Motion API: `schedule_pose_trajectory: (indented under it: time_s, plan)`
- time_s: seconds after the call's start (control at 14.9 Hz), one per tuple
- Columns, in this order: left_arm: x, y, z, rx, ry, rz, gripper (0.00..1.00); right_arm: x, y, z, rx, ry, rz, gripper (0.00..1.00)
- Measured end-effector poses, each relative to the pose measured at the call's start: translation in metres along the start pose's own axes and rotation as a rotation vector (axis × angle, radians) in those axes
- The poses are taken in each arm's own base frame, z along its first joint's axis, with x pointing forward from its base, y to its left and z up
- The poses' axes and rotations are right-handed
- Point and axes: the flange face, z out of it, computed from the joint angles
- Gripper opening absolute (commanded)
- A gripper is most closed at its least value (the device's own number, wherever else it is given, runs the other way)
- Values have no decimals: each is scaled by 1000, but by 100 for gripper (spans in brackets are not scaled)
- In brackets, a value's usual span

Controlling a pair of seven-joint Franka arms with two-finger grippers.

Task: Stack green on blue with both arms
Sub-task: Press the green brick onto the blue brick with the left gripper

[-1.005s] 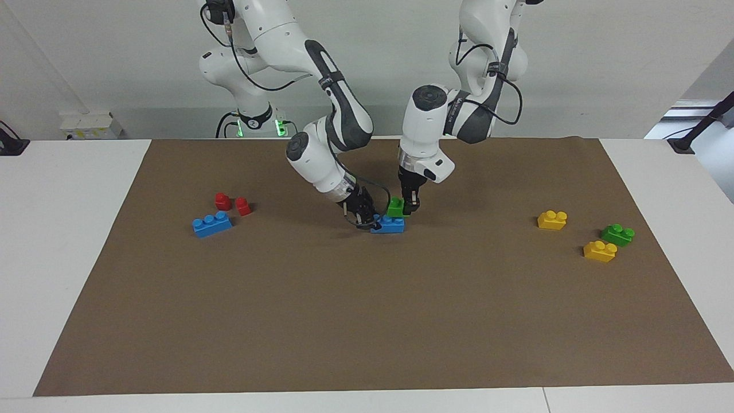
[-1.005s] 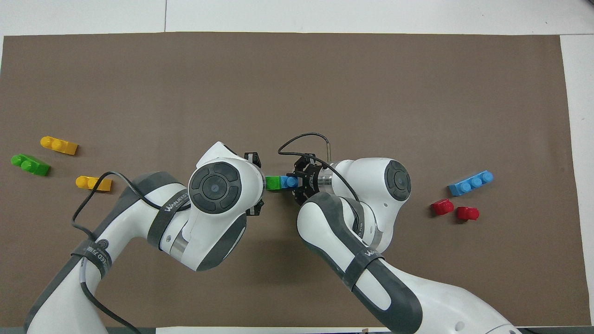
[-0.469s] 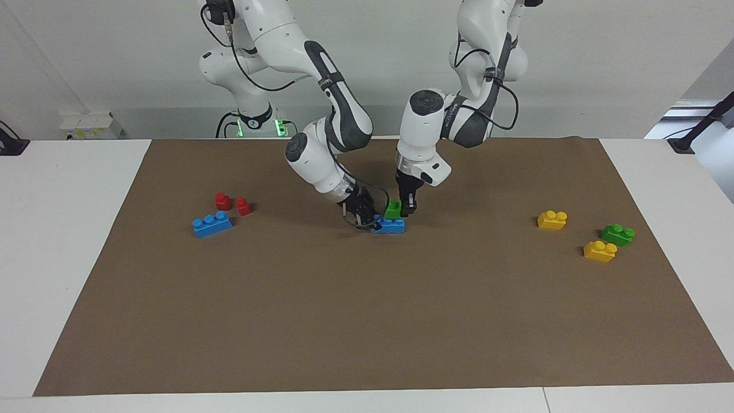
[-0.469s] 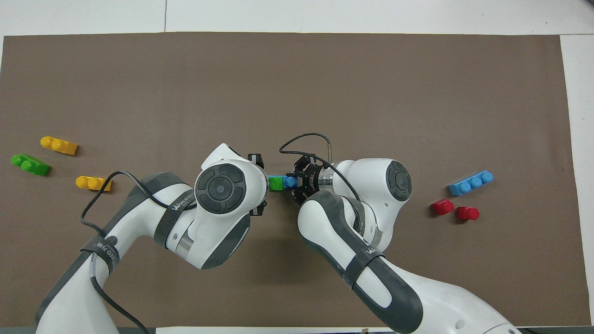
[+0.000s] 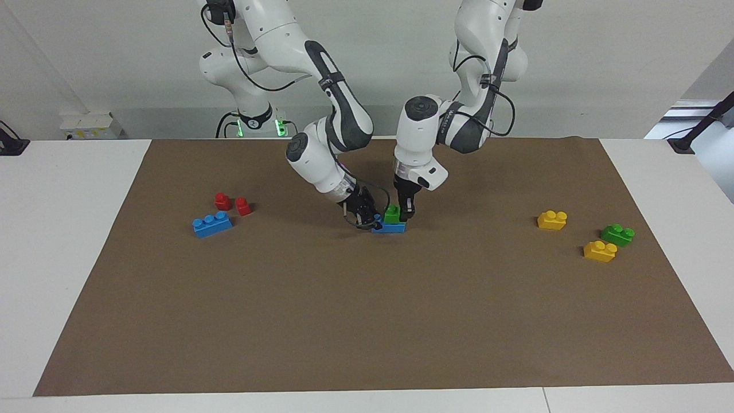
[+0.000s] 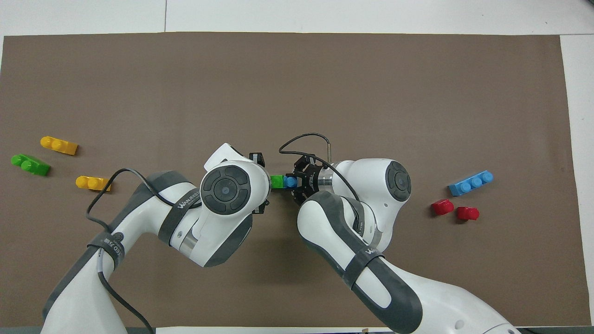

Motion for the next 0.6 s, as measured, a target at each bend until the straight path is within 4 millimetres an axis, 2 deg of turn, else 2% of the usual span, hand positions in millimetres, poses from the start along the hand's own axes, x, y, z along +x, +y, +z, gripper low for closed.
schedule_pose_trajectory:
  time_s: [0.13,0.2,0.27,0.34,0.4,0.6]
  plan:
    - [-2,-1,1,-8,11,10,0,0,0,0,0,0,0,0]
    - [-3,-2,1,-13,19,20,99,0,0,0,0,0,0,16]
    - [-4,-3,1,-21,29,38,100,0,0,0,0,0,0,54]
    - [-5,-4,2,-27,41,59,100,0,0,0,0,0,0,86]
    - [-4,-3,1,-30,50,79,100,0,0,0,1,0,1,100]
    - [5,3,-10,-34,64,105,100,3,-3,-2,6,1,6,100]
